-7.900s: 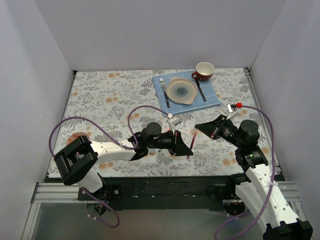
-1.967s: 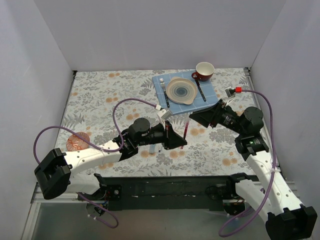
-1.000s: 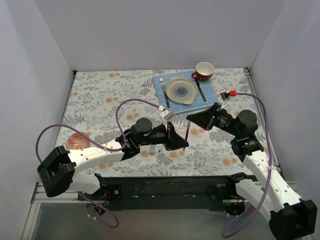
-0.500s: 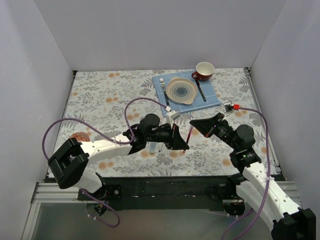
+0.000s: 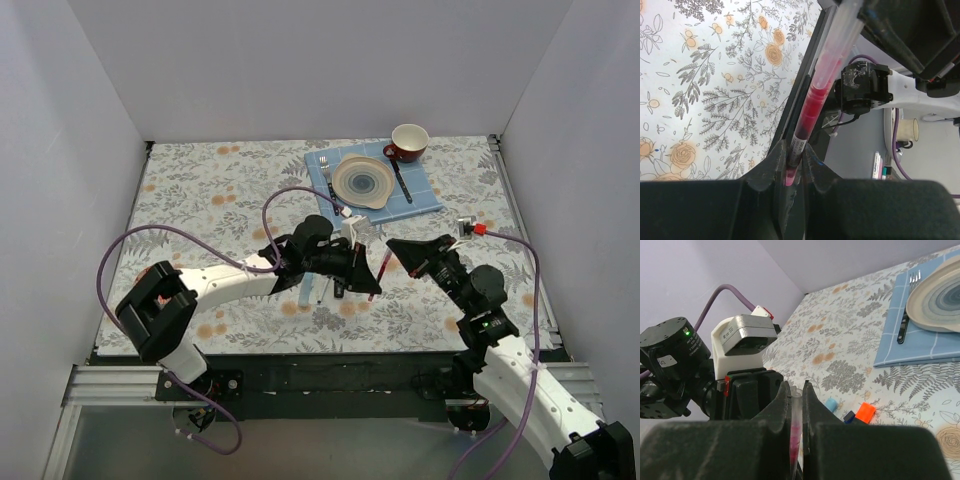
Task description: Insert the pens into the pen caps
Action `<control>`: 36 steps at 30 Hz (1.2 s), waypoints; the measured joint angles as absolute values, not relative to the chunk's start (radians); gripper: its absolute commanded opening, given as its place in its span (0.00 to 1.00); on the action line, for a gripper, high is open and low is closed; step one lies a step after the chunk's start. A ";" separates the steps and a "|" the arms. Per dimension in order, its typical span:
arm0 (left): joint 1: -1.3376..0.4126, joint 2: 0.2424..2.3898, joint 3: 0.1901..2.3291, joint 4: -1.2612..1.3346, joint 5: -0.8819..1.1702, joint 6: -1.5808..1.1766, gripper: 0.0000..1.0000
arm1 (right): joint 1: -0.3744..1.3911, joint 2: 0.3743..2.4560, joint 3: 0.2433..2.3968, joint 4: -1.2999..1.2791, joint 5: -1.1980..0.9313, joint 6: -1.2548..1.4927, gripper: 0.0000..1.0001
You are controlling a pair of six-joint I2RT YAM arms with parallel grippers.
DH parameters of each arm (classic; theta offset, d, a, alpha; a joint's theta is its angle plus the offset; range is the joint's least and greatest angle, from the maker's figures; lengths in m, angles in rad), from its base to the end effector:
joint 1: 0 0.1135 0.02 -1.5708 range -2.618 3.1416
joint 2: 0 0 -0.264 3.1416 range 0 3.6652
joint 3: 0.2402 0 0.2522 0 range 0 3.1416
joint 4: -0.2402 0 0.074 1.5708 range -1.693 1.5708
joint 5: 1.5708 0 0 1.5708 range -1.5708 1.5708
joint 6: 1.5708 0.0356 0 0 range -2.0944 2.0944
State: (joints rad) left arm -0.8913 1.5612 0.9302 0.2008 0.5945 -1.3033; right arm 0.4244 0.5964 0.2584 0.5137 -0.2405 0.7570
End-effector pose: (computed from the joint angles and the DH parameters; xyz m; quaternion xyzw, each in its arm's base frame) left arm 0.2011 -0.2807 0.2383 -0.0098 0.8202 -0.5718 0.0160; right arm 0.1418 0.0734 0.2561 0.0149 0.6441 0.4878 0.5890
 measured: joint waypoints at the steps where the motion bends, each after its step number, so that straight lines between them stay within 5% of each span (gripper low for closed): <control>1: -0.884 1.571 0.945 0.189 0.604 -1.296 0.00 | 0.433 0.589 0.253 0.517 -0.215 0.751 0.01; 28: -0.819 1.662 1.201 -0.094 0.651 -1.233 0.00 | 0.673 0.589 0.215 0.494 0.114 0.752 0.01; 36: -0.768 1.418 0.987 0.179 0.615 -1.280 0.00 | 0.742 0.586 0.447 0.244 0.066 0.733 0.55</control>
State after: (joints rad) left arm -0.7685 1.4181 0.9874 0.1795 0.6151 -1.2797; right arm 0.7418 0.5858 0.4473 0.2436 0.0658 0.7334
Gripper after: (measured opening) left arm 0.144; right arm 0.388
